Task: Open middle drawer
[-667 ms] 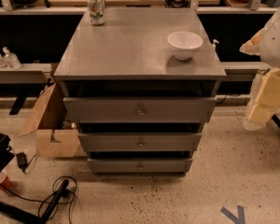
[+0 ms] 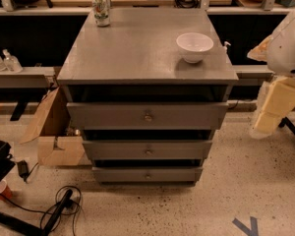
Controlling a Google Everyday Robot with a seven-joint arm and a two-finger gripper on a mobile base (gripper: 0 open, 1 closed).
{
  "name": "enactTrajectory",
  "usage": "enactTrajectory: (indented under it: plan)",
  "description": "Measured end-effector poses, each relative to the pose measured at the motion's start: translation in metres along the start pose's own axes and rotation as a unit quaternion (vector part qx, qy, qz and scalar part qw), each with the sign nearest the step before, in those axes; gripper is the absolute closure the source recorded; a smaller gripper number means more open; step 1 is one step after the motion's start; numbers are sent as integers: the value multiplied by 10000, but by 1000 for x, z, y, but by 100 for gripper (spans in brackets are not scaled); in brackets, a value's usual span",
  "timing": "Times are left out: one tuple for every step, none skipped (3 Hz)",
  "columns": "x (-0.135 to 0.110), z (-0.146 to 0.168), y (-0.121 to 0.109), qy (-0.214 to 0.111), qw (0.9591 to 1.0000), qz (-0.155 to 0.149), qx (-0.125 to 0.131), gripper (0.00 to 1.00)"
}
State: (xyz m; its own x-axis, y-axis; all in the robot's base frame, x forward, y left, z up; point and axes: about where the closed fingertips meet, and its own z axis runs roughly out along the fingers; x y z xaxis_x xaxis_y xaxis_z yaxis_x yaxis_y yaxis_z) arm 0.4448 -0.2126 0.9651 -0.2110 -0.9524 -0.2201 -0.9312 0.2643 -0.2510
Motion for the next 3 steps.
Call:
enactTrajectory:
  plan:
    - [1,47,7,-75,9999,-71,-26,0]
    - [10,98,26,-6,9998,-159,139,0]
    - [33,149,57,145,9989,-342,292,0]
